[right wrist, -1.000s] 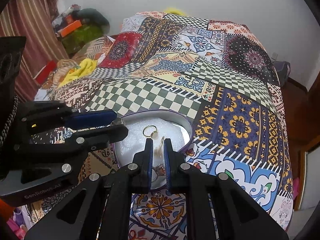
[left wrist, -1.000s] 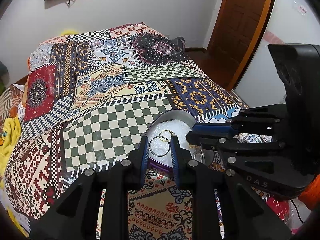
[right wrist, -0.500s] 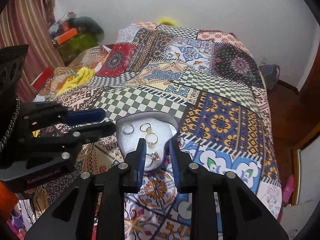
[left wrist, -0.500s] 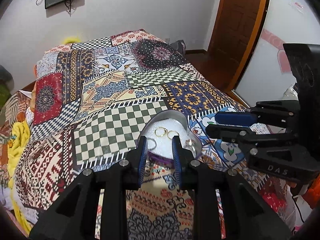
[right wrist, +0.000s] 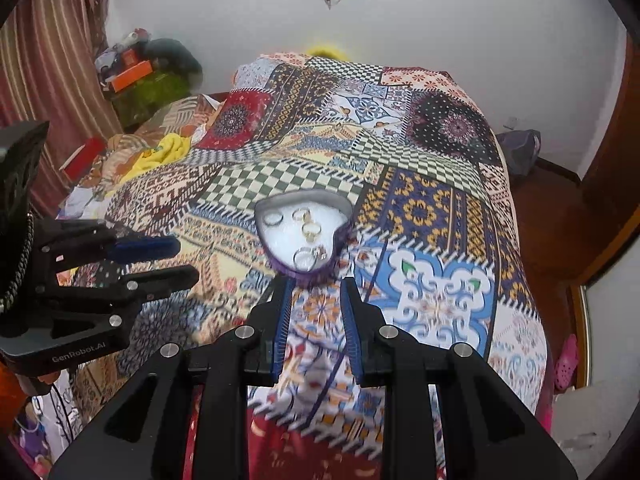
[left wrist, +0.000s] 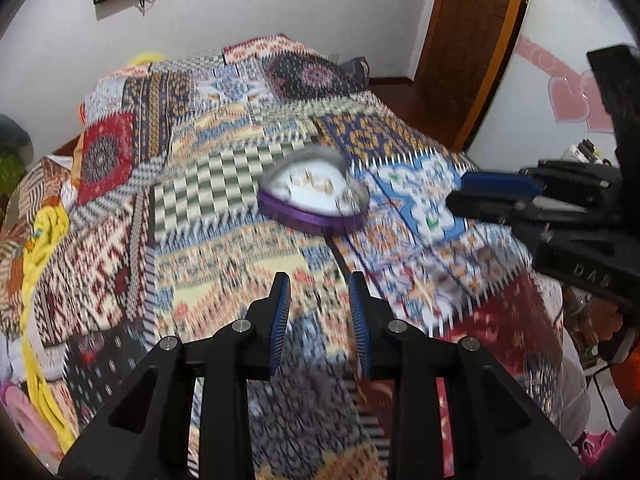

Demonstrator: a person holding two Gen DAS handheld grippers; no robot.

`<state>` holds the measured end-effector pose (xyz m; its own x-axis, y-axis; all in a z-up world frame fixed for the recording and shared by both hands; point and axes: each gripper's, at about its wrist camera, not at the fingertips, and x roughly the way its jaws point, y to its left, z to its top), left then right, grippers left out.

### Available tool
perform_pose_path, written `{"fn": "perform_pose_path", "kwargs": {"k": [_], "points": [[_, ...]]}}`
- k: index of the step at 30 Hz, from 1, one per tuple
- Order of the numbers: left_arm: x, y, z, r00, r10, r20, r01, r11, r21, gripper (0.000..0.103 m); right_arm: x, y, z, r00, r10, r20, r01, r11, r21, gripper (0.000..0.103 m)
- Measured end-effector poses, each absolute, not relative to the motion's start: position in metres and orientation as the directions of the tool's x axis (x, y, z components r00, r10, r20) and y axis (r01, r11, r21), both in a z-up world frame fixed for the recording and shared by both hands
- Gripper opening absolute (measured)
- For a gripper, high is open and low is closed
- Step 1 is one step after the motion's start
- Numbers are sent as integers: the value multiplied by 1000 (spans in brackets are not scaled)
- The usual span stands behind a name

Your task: Organize jewelry

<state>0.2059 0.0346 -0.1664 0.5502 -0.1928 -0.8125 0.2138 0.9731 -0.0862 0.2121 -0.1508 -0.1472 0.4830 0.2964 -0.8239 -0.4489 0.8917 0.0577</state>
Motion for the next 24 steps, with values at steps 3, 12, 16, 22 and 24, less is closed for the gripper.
{"fn": "perform_pose_path", "kwargs": {"k": [3, 12, 16, 22, 24], "points": [[194, 31, -178, 519, -188, -834, 213, 973, -87, 29, 200, -153, -149, 486, 286, -826, -443, 895, 49, 23], [177, 18, -196, 472, -176, -864, 229, 971, -72, 29, 168, -165, -164, 472, 264, -841, -414, 909, 53, 38], [187, 12, -196, 475, -182, -861, 229, 970, -79, 29, 162, -170, -170, 456, 265, -849, -402, 913, 69, 38], [209, 7, -207, 443, -239, -864, 239, 960, -143, 29, 161, -179, -178, 437, 263, -860, -383, 920, 86, 38], [212, 6, -211, 434, -252, -865, 239, 958, -159, 29, 162, -182, -178, 437, 266, -859, -380, 920, 91, 38]]}}
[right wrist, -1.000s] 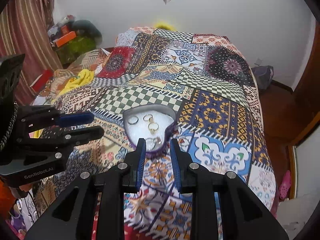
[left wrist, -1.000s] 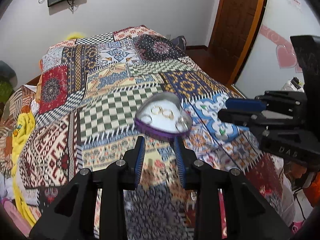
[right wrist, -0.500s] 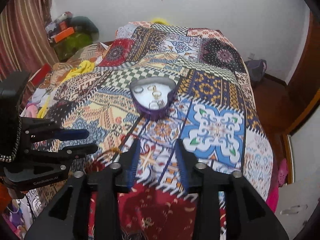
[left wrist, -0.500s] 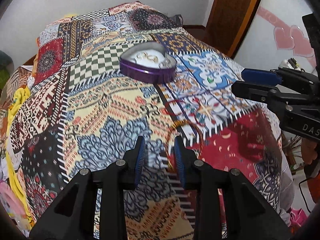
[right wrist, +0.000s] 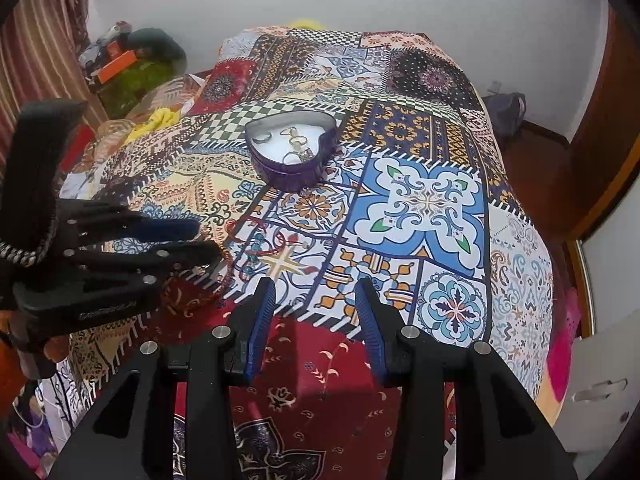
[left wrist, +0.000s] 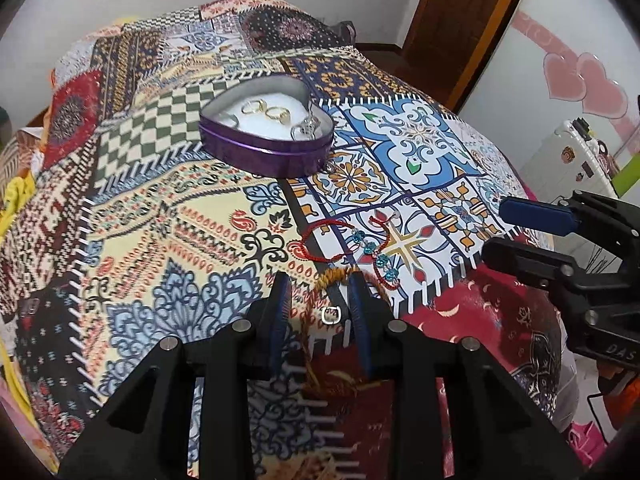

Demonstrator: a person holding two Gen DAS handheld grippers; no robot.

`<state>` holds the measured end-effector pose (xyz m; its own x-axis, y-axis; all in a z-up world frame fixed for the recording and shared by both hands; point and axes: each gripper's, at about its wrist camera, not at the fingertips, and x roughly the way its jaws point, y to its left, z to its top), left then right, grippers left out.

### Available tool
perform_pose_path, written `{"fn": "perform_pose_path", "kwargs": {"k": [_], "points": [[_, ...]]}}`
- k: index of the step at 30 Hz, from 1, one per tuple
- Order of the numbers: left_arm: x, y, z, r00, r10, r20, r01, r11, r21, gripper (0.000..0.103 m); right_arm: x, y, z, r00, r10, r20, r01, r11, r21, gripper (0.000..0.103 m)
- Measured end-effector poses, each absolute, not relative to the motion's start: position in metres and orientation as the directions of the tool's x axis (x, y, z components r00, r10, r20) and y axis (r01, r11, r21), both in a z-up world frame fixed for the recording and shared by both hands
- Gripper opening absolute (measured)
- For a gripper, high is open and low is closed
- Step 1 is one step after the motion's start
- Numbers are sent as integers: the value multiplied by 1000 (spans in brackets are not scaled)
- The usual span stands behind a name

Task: Organize jewelry
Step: 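Grasp the red beaded bracelet with the left gripper and lift it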

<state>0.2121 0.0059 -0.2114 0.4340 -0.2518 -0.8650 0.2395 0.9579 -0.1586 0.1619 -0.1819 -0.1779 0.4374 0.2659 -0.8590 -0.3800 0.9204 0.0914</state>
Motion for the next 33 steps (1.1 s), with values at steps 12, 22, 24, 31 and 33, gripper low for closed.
{"fn": "perform_pose_path", "kwargs": {"k": [12, 22, 24, 31, 33], "points": [[216, 4, -214, 434, -307, -847, 244, 945, -217, 2, 160, -178, -184, 415, 285, -864, -388, 914, 115, 38], [187, 36, -180, 545, -265, -795, 186, 963, -194, 1, 156, -166, -180, 419, 281, -863, -408, 908, 98, 38], [180, 45, -174, 560, -259, -787, 179, 965, -191, 1, 155, -159, -180, 420, 281, -863, -421, 903, 88, 38], [163, 61, -178, 569, -189, -800, 152, 981, -124, 1, 157, -127, -189, 391, 291, -873, -485, 871, 73, 38], [158, 66, -183, 569, -176, -803, 146, 983, -112, 1, 159, -121, -193, 380, 291, -878, -498, 864, 71, 38]]}}
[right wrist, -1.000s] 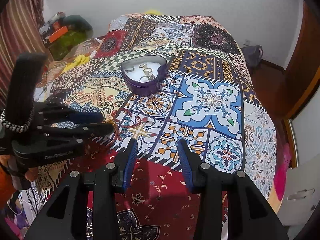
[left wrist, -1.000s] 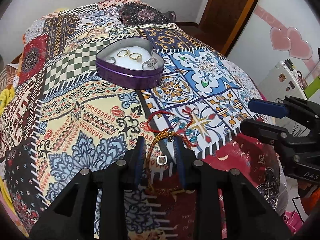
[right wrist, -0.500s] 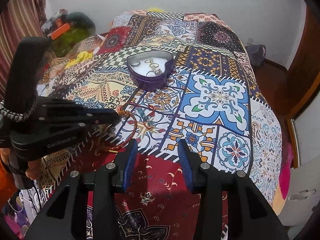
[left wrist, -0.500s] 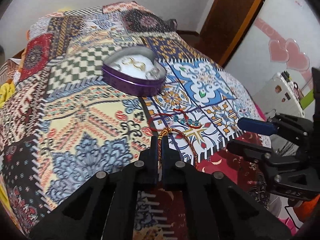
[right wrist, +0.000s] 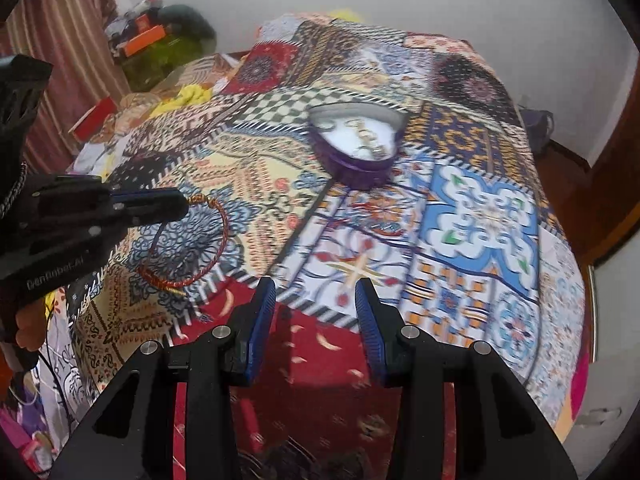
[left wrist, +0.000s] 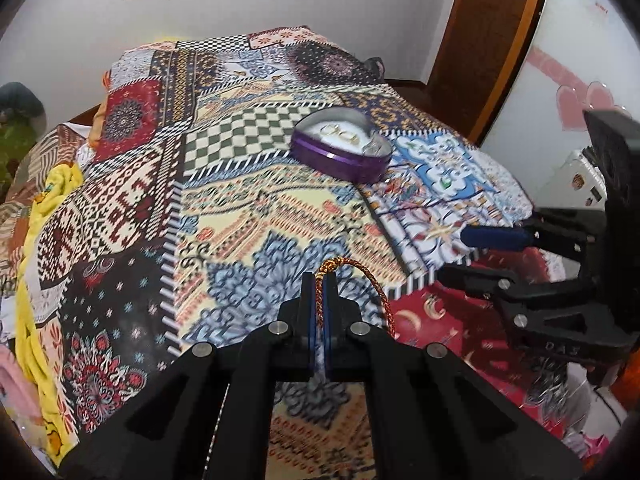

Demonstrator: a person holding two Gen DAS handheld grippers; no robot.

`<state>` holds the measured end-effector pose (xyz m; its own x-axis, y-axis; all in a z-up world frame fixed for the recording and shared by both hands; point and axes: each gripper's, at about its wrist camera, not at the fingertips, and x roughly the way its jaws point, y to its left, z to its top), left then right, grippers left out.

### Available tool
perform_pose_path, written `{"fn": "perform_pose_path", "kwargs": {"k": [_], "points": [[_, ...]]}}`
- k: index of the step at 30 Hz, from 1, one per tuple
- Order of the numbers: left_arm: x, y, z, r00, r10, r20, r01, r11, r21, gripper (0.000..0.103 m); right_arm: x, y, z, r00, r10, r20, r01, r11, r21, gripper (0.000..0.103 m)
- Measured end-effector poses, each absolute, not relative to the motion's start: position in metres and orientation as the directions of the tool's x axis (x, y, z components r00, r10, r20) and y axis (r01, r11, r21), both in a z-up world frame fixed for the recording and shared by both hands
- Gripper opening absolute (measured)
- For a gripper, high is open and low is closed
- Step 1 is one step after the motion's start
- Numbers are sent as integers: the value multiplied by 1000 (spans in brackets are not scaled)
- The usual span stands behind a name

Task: Organize jewelry
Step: 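Grasp the red beaded bracelet with the left gripper and lift it, then carry the red beaded bracelet with the left gripper over the heart tin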

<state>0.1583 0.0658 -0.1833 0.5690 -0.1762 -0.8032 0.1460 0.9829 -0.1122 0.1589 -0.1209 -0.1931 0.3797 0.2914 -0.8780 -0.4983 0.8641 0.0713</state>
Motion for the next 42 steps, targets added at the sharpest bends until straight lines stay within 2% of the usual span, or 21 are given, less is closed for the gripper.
{"fn": "perform_pose_path", "kwargs": {"k": [4, 6, 8, 16, 25, 42], "points": [[154, 72, -189, 576, -171, -799, 136, 984, -113, 1, 164, -109, -202, 361, 276, -891, -516, 855, 56, 37], [154, 74, -190, 578, -176, -796, 132, 984, -121, 1, 167, -105, -207, 346, 267, -899, -522, 851, 52, 33], [154, 76, -191, 580, -178, -795, 130, 984, -125, 1, 168, -102, -211, 333, 265, -905, -530, 846, 52, 22], [157, 78, -193, 583, -179, -793, 117, 984, -136, 1, 168, -101, -214, 337, 276, -900, -541, 839, 55, 10], [160, 73, -178, 608, -182, -772, 120, 983, -138, 1, 170, -108, -205, 371, 266, -890, -508, 860, 46, 9], [194, 62, -134, 691, -178, -700, 131, 984, -122, 1, 191, -138, -143, 526, 301, -796, -448, 893, 41, 9]]}}
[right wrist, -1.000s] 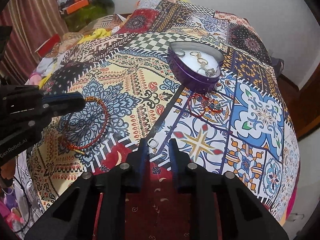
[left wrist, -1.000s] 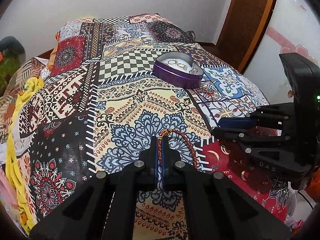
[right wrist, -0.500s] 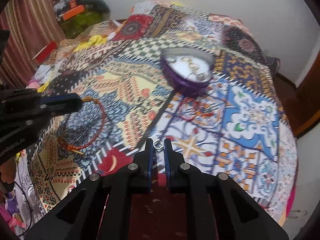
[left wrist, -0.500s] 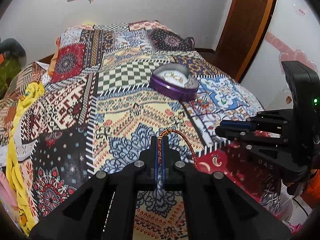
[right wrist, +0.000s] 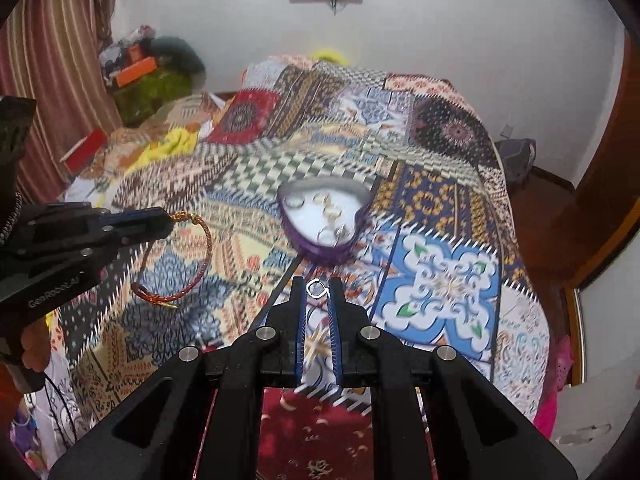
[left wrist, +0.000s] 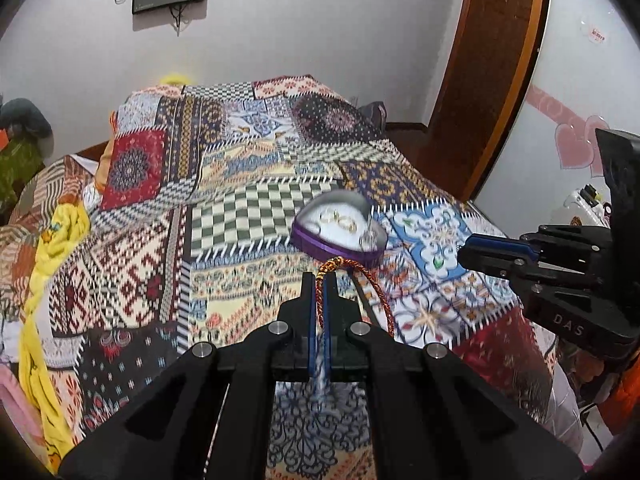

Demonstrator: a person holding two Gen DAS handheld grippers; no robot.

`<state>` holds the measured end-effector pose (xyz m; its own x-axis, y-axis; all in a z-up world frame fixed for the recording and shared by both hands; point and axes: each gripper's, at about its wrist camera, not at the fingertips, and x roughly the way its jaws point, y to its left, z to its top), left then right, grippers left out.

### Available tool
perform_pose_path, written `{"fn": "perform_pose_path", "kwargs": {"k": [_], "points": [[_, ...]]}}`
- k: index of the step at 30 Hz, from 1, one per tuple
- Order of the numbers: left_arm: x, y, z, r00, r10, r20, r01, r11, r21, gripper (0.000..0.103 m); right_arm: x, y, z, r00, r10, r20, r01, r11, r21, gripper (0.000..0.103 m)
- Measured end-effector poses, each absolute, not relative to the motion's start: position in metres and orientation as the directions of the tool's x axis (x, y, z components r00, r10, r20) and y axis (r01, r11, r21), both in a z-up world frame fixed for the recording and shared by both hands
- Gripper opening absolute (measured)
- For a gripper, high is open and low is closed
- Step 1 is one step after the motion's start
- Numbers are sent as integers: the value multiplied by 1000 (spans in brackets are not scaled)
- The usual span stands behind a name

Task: Organize jewelry
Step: 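Carry the red beaded bracelet with the left gripper over the heart tin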

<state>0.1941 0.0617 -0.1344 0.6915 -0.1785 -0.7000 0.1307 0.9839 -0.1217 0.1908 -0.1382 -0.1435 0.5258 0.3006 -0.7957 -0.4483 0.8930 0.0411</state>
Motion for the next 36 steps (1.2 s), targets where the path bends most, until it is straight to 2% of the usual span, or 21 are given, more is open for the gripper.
{"fn": "perform_pose_path", "kwargs": {"k": [17, 26, 36], "points": [[242, 54, -123, 728, -174, -663, 150, 984, -93, 1, 226, -141, -128, 576, 345, -741, -450, 891, 65, 9], [268, 42, -130, 728, -157, -668, 166, 985, -50, 1, 243, -139, -139, 559, 362, -746, -456, 886, 88, 9], [298, 37, -148, 701, -177, -691, 188, 980, -61, 1, 256, -137, -153, 531, 369, -763, -463, 881, 103, 9]]}}
